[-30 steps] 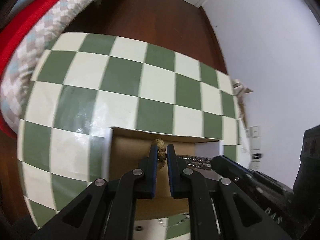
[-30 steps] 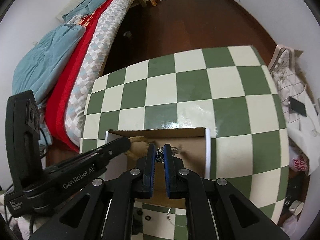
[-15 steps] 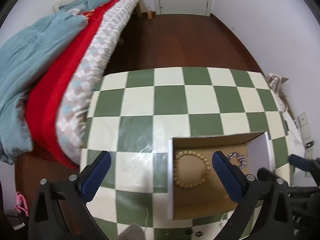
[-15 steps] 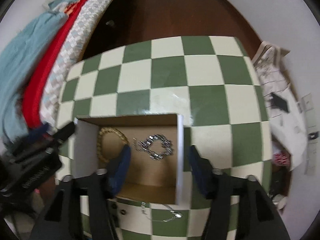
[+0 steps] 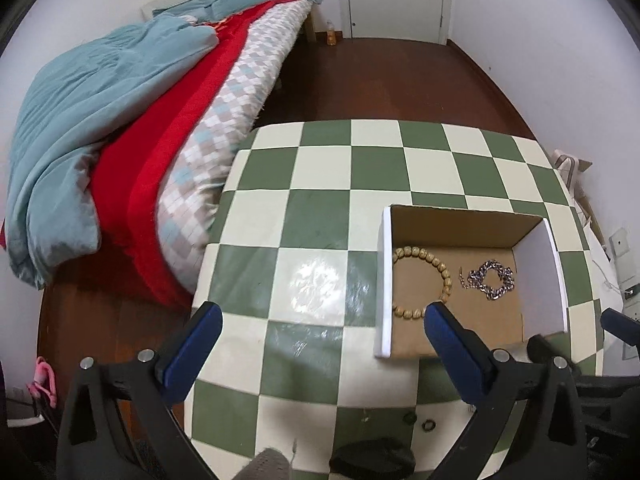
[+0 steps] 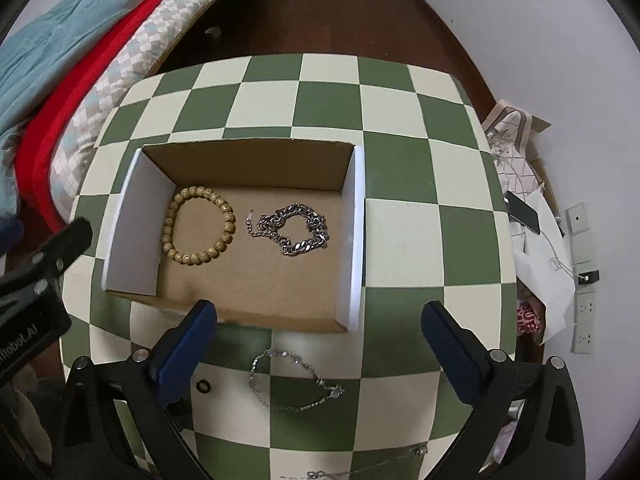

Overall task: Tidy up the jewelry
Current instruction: 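Lift both tools up and away from the box, then grasp the black watch band with the left tool while the right tool grasps the thin silver chain bracelet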

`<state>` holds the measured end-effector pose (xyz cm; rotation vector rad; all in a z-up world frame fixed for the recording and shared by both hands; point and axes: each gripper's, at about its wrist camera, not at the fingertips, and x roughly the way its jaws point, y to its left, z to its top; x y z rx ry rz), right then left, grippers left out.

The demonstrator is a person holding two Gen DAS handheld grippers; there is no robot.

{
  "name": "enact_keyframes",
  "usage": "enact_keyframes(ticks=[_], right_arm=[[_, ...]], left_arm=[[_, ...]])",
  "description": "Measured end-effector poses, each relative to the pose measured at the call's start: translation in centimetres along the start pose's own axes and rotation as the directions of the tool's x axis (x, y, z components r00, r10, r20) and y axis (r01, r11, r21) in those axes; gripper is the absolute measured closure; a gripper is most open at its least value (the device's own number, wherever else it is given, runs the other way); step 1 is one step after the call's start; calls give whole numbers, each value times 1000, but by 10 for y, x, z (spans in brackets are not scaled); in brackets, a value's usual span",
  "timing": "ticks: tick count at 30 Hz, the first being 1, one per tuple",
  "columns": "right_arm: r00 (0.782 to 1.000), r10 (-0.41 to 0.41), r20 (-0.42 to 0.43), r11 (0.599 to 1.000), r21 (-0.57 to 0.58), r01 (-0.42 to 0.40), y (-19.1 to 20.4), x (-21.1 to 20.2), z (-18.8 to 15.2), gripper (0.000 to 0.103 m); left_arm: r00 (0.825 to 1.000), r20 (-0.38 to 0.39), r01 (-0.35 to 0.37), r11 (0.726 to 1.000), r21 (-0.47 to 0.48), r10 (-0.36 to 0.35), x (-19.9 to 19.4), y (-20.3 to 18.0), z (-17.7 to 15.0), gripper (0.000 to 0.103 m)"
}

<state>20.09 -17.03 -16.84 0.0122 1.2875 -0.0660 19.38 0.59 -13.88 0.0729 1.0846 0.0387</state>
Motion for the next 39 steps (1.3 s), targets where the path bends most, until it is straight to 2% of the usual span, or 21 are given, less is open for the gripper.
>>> enact_keyframes(ticks=[13,24,32,36,39], right_arm=[[988,-31,151,998,51,24,-1,-68,-39,0],[954,-44,298,998,49,31,5,-143,-76,0],[927,-35,374,998,59,14,9,-186,-99,0],[921,-2,389,997,76,-30,6,-193,-107,0],[930,42,365,991,101,-84,-1,-182,-113,0]], left_arm=[[986,164,5,1000,-11,-4,-82,16,-31,0],[962,272,-13,1000,-13,16,-141,25,-52,0],[960,279,-17,1000,-7,18,-155,25,-67,0],[964,259,-45,998,-33,52,-144,32,-75,0],[969,235,-71,996,-45,80,-127,37,-84,0]])
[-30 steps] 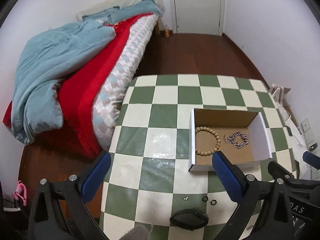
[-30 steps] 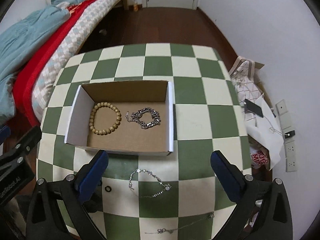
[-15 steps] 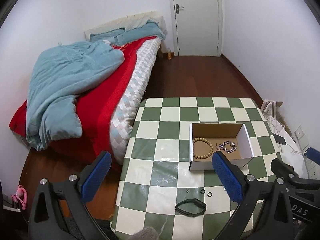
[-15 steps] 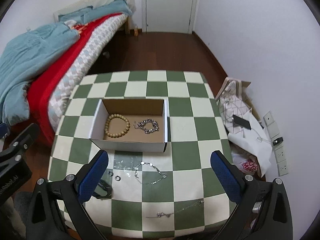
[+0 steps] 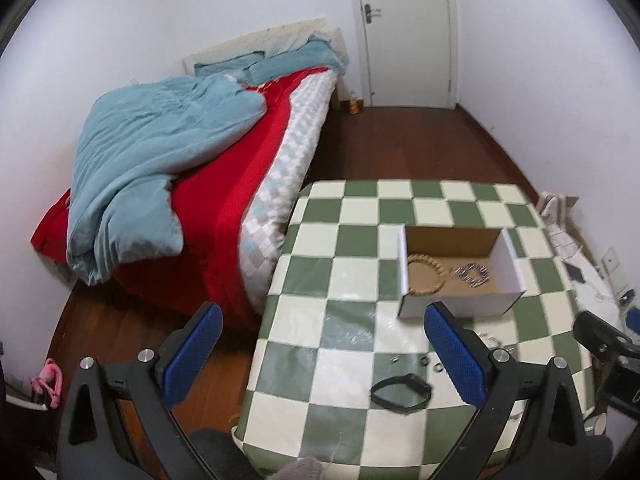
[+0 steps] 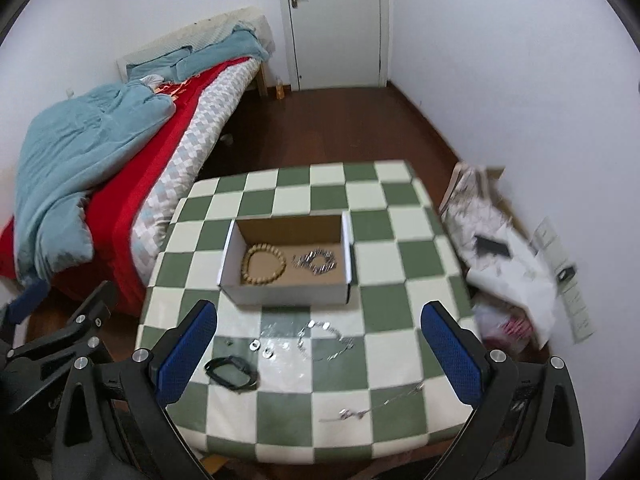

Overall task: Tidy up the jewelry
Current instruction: 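Grasp the black watch band with the left tool while the right tool grasps the thin silver chain bracelet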

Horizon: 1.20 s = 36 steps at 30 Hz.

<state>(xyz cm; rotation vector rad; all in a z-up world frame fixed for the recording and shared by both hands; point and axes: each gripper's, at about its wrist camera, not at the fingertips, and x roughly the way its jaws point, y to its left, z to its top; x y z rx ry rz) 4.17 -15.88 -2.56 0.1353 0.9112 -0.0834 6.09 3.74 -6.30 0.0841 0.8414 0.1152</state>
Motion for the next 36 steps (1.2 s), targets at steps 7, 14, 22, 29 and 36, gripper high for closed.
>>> enact_keyframes(ticks=[7,14,22,29,36], right_arm=[[987,15,-161,993,120,4,-38,68,-47,29],[967,24,-254,985,171,21,-63,123,-84,36],[954,32,-297,983,184,25,-71,158,-91,36],[959,12,-283,990,138,29,-58,187,-78,36],[964,-94,-247,996,-28,90,-28,212,-86,76]], left_arm=[[989,-150,10,1000,22,-7,63,-5,-42,0],[940,-333,85,996,28,-71,124,-26,-82,18],[916,-376,161,987,29,-138,144,-47,-103,87],[937,-337,128,988,81,-94,138,-48,-102,91],[943,-327,100,992,76,-70,145,-39,-98,91]])
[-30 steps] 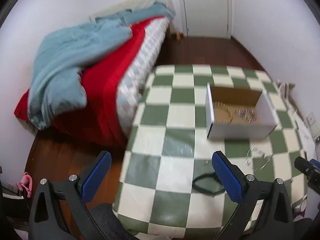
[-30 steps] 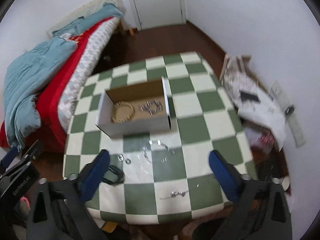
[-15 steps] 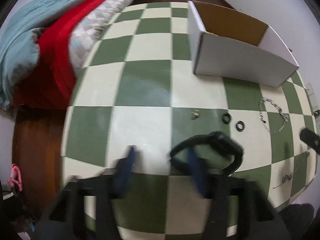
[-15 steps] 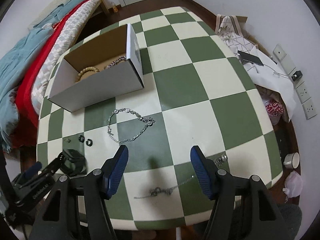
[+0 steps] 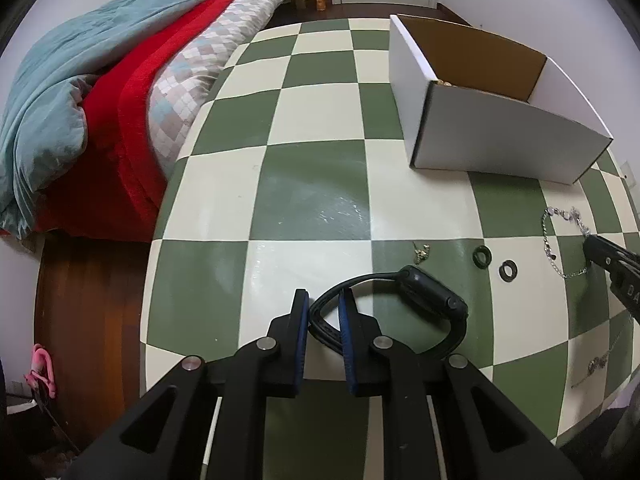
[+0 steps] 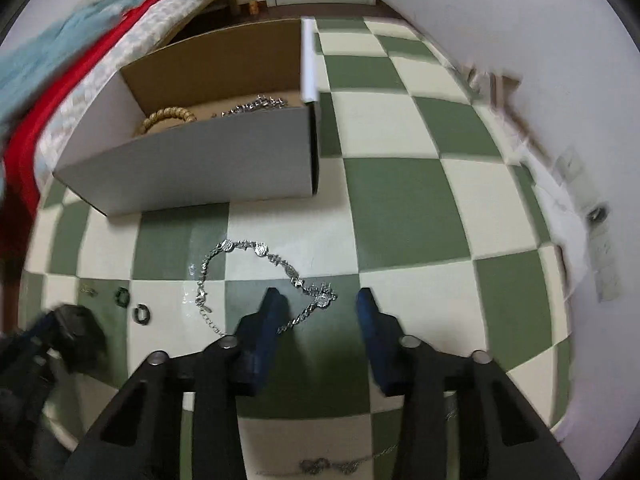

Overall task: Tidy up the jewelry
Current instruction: 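Grasp the black watch band with the left tool while the right tool grasps the thin silver chain bracelet, then carry the watch band and chain bracelet into the box and open both tools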

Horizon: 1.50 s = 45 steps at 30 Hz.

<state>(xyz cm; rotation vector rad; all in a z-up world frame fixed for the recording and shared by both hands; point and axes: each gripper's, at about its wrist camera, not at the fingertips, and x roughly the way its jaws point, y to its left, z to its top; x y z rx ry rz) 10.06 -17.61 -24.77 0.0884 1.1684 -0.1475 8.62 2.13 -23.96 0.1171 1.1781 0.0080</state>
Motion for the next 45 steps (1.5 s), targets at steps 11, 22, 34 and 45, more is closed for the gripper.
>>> enact_keyframes(ticks=[11,22,34,45], right_arm=[[991,109,83,989,94,-117,-30,-28,-3,96],[967,160,197,981,73,-177,-37,-103,28,96],[919,249,307,963,24,-269,-26,-170,84,96],[932,313,181,947,16,-321,-3,-121,138,96]], left_arm=[[998,51,42,999,21,-43,-22,-3,11,95],[980,149,126,990,55,-133,-77,-21,42,95],[962,192,171,977,130,-194,-101,-39,122,95],[959,-7,283,950,133,-285,-37,-53,165,95]])
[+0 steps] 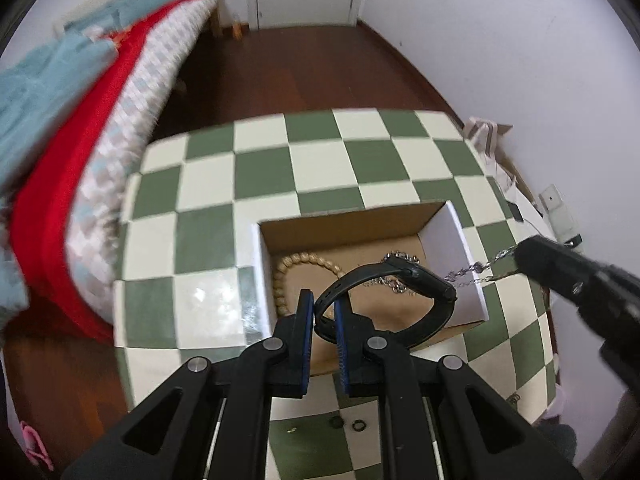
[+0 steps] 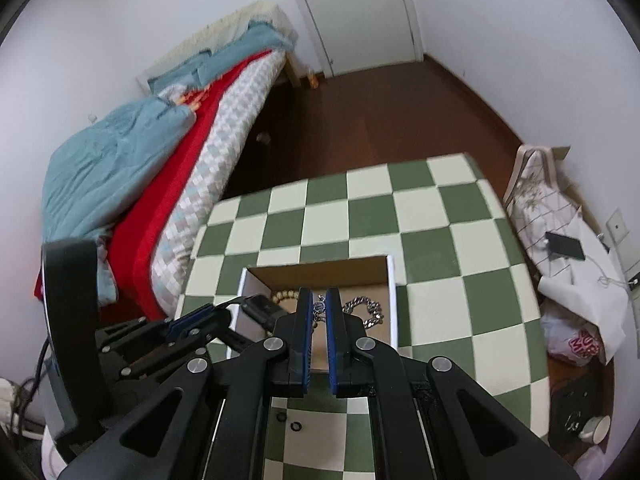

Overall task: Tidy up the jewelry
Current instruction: 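Carry the watch band and chain bracelet into the box and open both tools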

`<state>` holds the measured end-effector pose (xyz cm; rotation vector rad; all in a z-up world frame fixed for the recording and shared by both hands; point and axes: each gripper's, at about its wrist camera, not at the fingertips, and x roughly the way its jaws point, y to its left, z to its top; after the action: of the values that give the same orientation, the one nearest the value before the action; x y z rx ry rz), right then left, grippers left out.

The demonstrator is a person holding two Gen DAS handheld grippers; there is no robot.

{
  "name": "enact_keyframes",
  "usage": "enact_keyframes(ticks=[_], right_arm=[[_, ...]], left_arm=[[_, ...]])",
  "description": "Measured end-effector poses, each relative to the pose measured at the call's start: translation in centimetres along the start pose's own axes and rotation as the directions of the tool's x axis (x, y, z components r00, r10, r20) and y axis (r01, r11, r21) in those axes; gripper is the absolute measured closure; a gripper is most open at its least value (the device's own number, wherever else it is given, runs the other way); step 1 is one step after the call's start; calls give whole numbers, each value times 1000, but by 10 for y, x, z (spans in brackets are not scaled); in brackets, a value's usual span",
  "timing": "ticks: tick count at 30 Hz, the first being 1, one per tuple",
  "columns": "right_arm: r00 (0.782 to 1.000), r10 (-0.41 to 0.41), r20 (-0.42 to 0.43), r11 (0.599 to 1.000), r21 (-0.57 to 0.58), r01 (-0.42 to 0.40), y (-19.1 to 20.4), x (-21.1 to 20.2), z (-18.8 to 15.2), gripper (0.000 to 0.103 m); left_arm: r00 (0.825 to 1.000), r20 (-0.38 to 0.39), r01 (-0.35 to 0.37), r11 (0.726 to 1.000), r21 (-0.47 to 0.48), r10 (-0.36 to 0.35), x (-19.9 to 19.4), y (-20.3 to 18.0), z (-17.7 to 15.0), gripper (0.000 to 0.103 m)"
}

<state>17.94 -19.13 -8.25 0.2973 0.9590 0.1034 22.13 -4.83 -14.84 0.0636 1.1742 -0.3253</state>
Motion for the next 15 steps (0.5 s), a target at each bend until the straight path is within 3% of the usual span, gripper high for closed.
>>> enact_keyframes(ticks=[5,10,12,14,15], right_arm=[[996,5,-88,1000,7,-4,-10,33,-3,96],[988,27,-153,1000,16,-25,-21,52,-4,96],[984,45,-173,999,30,-40,-24,57,-3,96],[973,68,-220,997,52,-58,-28,65,-2,95],[969,60,-240,997,57,-48,-30,69,-2,95]], left_arm=[[993,-96,66,997,-30,-69,27,1,0,92],[991,-98,80,994,-72,-87,30,6,4,87],[994,-82,70,994,-79,-76,26,9,7,73],[997,-57,53,995,-80,-58,20,12,10,26],[999,-36,37,996,-82,-40,15,14,11,18]])
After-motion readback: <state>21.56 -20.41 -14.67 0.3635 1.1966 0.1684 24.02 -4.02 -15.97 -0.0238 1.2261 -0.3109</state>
